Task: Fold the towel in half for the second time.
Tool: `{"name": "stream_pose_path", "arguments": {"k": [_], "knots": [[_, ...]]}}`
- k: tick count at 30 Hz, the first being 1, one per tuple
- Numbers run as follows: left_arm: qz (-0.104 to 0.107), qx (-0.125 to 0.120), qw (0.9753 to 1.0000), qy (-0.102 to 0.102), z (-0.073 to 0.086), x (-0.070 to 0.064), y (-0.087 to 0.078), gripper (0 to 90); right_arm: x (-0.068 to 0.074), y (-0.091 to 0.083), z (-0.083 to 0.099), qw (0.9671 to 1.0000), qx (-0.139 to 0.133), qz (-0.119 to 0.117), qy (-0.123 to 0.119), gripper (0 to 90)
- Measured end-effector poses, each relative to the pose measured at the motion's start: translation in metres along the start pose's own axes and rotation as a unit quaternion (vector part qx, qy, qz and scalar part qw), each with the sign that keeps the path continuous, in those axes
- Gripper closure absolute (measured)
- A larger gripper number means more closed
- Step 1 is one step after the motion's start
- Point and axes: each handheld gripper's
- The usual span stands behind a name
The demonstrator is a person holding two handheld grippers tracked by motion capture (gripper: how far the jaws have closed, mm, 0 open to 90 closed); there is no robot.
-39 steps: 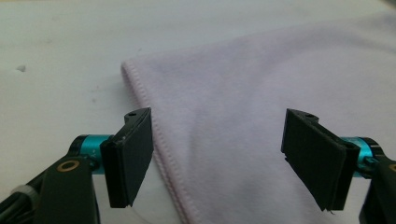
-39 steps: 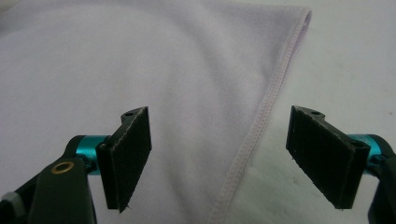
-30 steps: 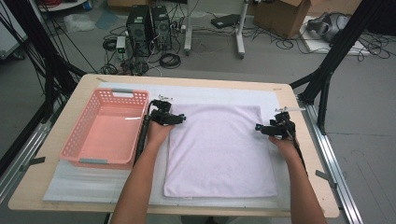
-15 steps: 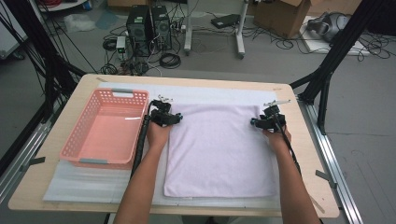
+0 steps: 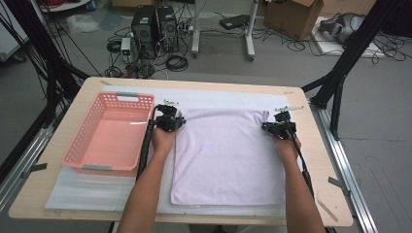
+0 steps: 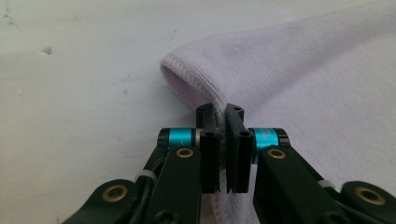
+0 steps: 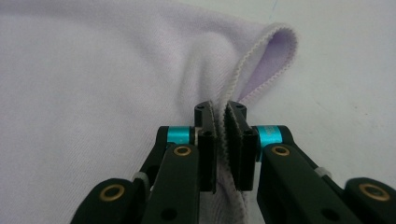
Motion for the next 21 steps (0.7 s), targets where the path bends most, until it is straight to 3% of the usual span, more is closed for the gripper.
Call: {"name": "stream_pose_path", "arguments": {"k": [2,4,6,9,11,13,15,18,21], "knots": [[0.009,-0.020,0.9996,-0.019,-0.004,0.001,-0.005,85.6,-0.001,-0.002,0.000,1.0000,-0.007,0.005,0.000,83.6],[0.014,-0.039,0.9988,-0.024,-0.008,-0.002,-0.012,85.6,-0.003,-0.007,-0.001,0.9997,-0.024,0.005,0.006,83.6],[0.011,-0.049,0.9987,-0.009,-0.010,-0.006,-0.017,85.6,-0.003,-0.011,-0.003,0.9994,-0.034,0.006,0.007,83.6],[0.024,-0.050,0.9984,-0.008,-0.010,-0.008,-0.025,85.6,0.000,-0.017,-0.002,0.9993,-0.036,0.008,-0.002,83.6],[0.035,-0.066,0.9971,-0.016,-0.009,-0.010,-0.034,85.6,0.000,-0.025,0.000,0.9989,-0.047,0.002,-0.001,83.6],[0.040,-0.072,0.9965,-0.014,-0.005,-0.011,-0.042,85.5,0.000,-0.033,0.004,0.9986,-0.051,-0.011,0.006,83.6],[0.039,-0.071,0.9967,0.000,-0.001,-0.014,-0.050,85.5,0.000,-0.041,0.006,0.9988,-0.046,-0.016,0.000,83.5],[0.048,-0.082,0.9955,0.000,0.006,-0.021,-0.064,85.5,0.005,-0.055,0.005,0.9986,-0.047,-0.023,-0.008,83.5],[0.049,-0.080,0.9955,0.014,0.014,-0.026,-0.077,85.5,0.013,-0.073,0.006,0.9975,-0.063,-0.028,-0.013,83.1]]}}
Point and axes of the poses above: each handheld gripper's, and its own axes: y roughly forward along the jaws, z roughly out of its underside, x roughly to its left, and after that the axes turned 6 degrees about -y, right-handed
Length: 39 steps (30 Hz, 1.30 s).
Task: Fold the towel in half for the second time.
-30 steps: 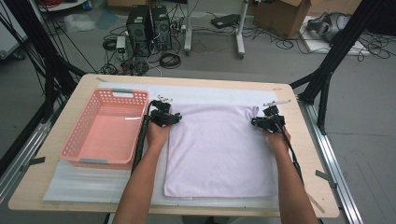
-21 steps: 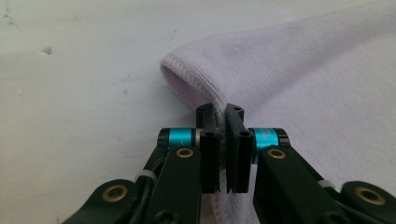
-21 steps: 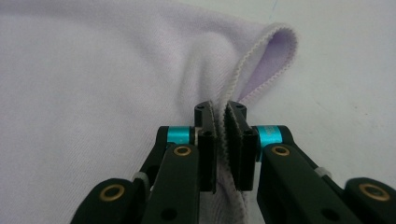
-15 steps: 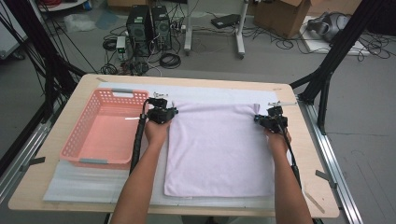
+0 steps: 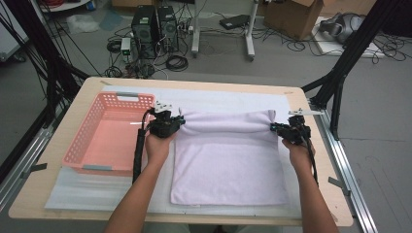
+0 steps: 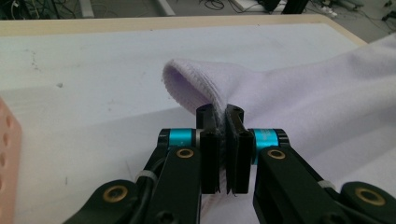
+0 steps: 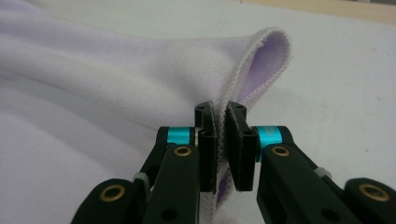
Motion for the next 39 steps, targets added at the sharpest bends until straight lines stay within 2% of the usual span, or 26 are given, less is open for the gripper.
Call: {"name": "stream_pose_path", "arguments": {"k": [5,7,10,12,15,19,21,24,25,27,30,32,34,36,39], "knots": [[0.024,-0.001,0.9996,0.015,0.017,-0.010,-0.024,85.4,0.009,-0.021,0.018,0.9999,-0.003,-0.006,-0.012,83.1],[0.045,0.001,0.9988,0.017,0.023,-0.012,-0.033,85.4,0.011,-0.028,0.027,0.9997,-0.012,-0.010,-0.019,83.0],[0.064,0.003,0.9978,0.014,0.031,-0.012,-0.045,85.4,0.013,-0.038,0.044,0.9992,-0.031,-0.025,-0.007,83.0],[0.070,0.003,0.9974,0.015,0.037,-0.011,-0.053,85.3,0.016,-0.044,0.055,0.9988,-0.035,-0.034,-0.004,82.9],[0.083,0.009,0.9963,0.019,0.048,-0.013,-0.062,85.3,0.024,-0.053,0.070,0.9979,-0.041,-0.048,-0.016,82.9],[0.095,0.020,0.9950,0.022,0.062,-0.014,-0.068,85.2,0.032,-0.061,0.086,0.9975,-0.040,-0.054,-0.021,82.9],[0.095,0.024,0.9948,0.026,0.068,-0.014,-0.070,85.1,0.034,-0.062,0.090,0.9978,-0.032,-0.054,-0.021,82.8],[0.099,0.034,0.9942,0.026,0.077,-0.011,-0.068,83.1,0.037,-0.060,0.093,0.9983,-0.020,-0.050,-0.025,81.0],[0.098,0.040,0.9941,0.024,0.078,-0.010,-0.065,77.8,0.036,-0.058,0.093,0.9984,-0.018,-0.049,-0.024,79.9],[0.095,0.045,0.9944,0.016,0.079,-0.009,-0.060,57.8,0.035,-0.057,0.092,0.9987,-0.020,-0.045,-0.015,72.1],[0.089,0.029,0.9955,0.012,0.073,-0.011,-0.056,45.5,0.033,-0.058,0.088,0.9989,-0.027,-0.037,0.005,59.2],[0.085,0.023,0.9960,0.013,0.067,-0.011,-0.054,44.5,0.030,-0.059,0.083,0.9990,-0.035,-0.024,0.010,52.6],[0.081,0.017,0.9965,0.012,0.060,-0.011,-0.050,43.8,0.026,-0.061,0.077,0.9987,-0.043,-0.016,0.021,49.7],[0.071,0.026,0.9971,0.008,0.054,-0.010,-0.044,43.3,0.023,-0.061,0.067,0.9983,-0.048,-0.009,0.033,47.8],[0.072,0.044,0.9964,0.005,0.051,-0.008,-0.035,46.2,0.017,-0.048,0.049,0.9993,-0.017,-0.011,0.032,44.9]]}}
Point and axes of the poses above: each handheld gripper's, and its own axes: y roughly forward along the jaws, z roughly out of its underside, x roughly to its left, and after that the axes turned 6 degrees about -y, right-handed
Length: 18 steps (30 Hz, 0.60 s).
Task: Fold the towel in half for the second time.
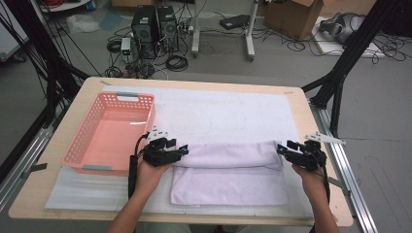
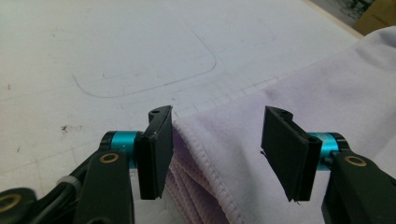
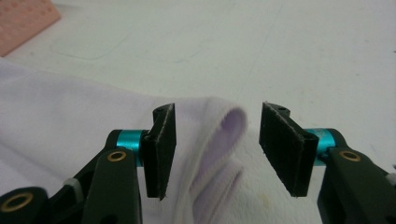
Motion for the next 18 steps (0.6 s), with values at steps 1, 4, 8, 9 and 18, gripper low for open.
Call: {"name": "stream_pose_path", "arguments": {"k": [1,4,8,9,18], "knots": [[-0.001,0.003,1.0000,-0.002,0.000,0.000,0.002,50.0,0.000,0.006,-0.005,0.9999,0.010,-0.001,-0.002,45.2],[0.005,0.017,0.9997,-0.017,0.000,0.004,0.005,69.4,0.002,0.023,-0.014,0.9993,0.030,0.003,-0.021,53.6],[0.002,0.007,0.9999,-0.009,0.002,0.002,0.000,86.4,0.001,0.030,-0.018,0.9964,0.066,0.015,-0.051,81.4],[0.004,0.001,1.0000,-0.005,0.003,0.002,-0.003,86.6,0.001,0.028,-0.017,0.9964,0.067,0.014,-0.050,83.6],[0.035,-0.039,0.9986,0.007,0.014,-0.007,-0.032,86.9,0.011,-0.013,0.001,0.9977,-0.024,-0.002,-0.063,84.8]]}}
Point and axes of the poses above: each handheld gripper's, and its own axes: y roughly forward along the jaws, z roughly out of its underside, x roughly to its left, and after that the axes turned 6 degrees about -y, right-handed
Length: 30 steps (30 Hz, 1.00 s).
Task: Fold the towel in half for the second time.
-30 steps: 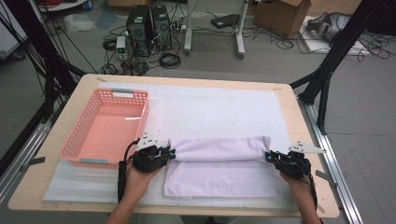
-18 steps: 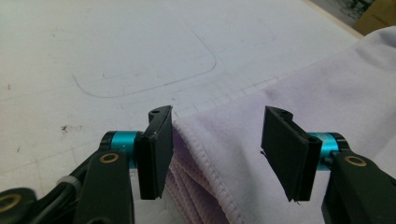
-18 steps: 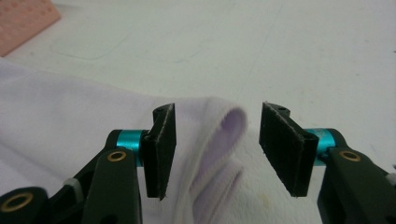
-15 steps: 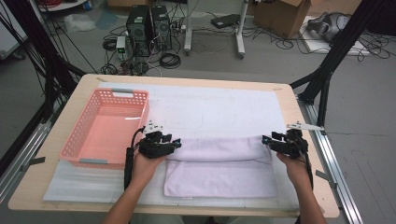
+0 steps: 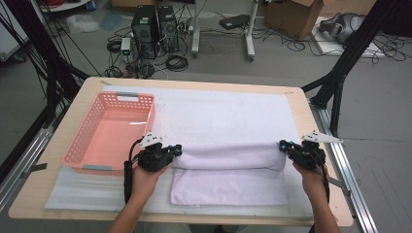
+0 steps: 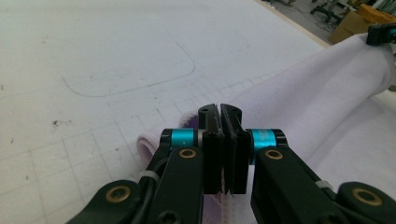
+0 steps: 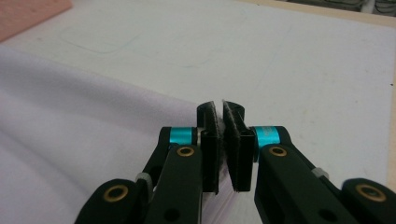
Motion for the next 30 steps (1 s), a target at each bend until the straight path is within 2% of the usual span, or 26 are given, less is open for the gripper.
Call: {"name": "stream_pose_path", "arguments": {"k": [3,7,12,19,24,27,28,29,30], "knots": [[0.007,-0.005,1.0000,0.004,0.008,-0.004,-0.009,86.9,0.009,-0.015,0.012,0.9993,-0.024,-0.029,0.002,84.5],[0.020,-0.005,0.9998,0.004,0.020,-0.010,-0.019,86.7,0.021,-0.033,0.034,0.9987,-0.041,-0.031,0.003,84.5],[0.026,0.007,0.9996,0.001,0.032,-0.015,-0.026,86.4,0.027,-0.047,0.044,0.9981,-0.043,-0.043,0.002,83.9],[0.019,0.009,0.9998,0.002,0.046,-0.023,-0.037,85.8,0.034,-0.057,0.061,0.9984,-0.026,-0.051,0.003,84.0],[0.009,0.011,0.9999,-0.002,0.057,-0.028,-0.045,82.9,0.039,-0.066,0.065,0.9971,-0.028,-0.070,0.012,84.3],[0.007,0.007,0.9999,-0.010,0.061,-0.030,-0.050,75.6,0.044,-0.073,0.067,0.9968,-0.021,-0.077,0.004,84.5],[0.007,0.003,0.9999,-0.013,0.062,-0.030,-0.052,71.2,0.045,-0.074,0.069,0.9965,-0.010,-0.082,0.005,84.3],[0.009,0.000,0.9998,-0.016,0.062,-0.030,-0.054,67.1,0.044,-0.075,0.071,0.9958,0.004,-0.091,0.003,82.7],[0.010,-0.004,0.9998,-0.017,0.061,-0.030,-0.055,63.7,0.043,-0.075,0.074,0.9934,0.021,-0.113,0.008,79.0]]}}
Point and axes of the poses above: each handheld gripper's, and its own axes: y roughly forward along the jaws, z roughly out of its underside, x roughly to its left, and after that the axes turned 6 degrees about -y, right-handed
